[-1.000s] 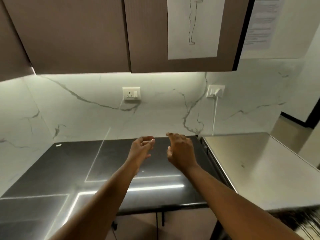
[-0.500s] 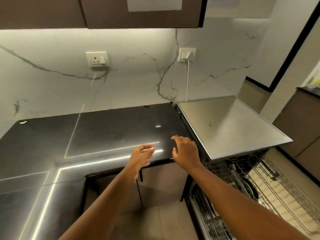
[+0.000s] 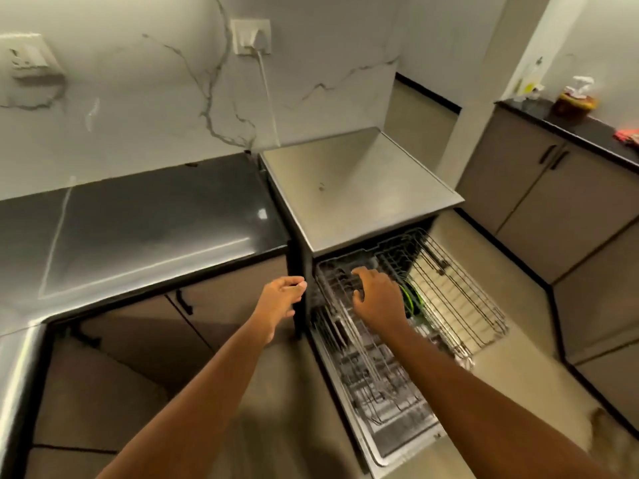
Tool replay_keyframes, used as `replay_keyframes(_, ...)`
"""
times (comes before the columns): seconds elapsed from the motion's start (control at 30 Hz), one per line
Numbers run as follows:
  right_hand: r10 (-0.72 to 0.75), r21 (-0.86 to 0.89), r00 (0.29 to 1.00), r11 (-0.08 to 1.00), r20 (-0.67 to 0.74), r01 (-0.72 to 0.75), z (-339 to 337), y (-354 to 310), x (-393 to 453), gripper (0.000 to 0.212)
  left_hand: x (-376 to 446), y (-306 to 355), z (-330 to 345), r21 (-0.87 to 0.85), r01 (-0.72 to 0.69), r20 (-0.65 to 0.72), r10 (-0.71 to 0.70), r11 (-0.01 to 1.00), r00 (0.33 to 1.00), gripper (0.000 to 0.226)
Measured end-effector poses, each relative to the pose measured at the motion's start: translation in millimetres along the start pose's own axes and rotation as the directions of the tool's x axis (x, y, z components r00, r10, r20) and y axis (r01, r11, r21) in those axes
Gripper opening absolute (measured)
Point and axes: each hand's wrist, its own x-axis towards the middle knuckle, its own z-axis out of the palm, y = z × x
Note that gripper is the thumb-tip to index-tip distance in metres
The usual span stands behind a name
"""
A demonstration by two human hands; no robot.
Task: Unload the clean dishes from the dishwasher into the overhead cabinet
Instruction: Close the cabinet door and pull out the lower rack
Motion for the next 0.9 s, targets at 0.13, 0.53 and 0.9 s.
replay_keyframes(0.13,0.066,0.004,0.998,0.998,0.015,-0.066,-10,71,-39,0.044,-10,-23,76,0.059,0.054,0.067,-0.058,0.997,0.996,0.023)
replay_keyframes(0.53,0.436,0.103,0.881,0.883,0.184,-0.458,6,196,-123,0.043,-22,-86,209,0.169,0.237,0.171,-0.265,0.957,0.949,0.032)
replay_keyframes(0.9,0.759,0.36,0.486,0.349,0.432,-0.865,64,283,-125,0.045,13,-157,281,0.271,0.471,0.29,-0.538,0.839,0.791,0.025)
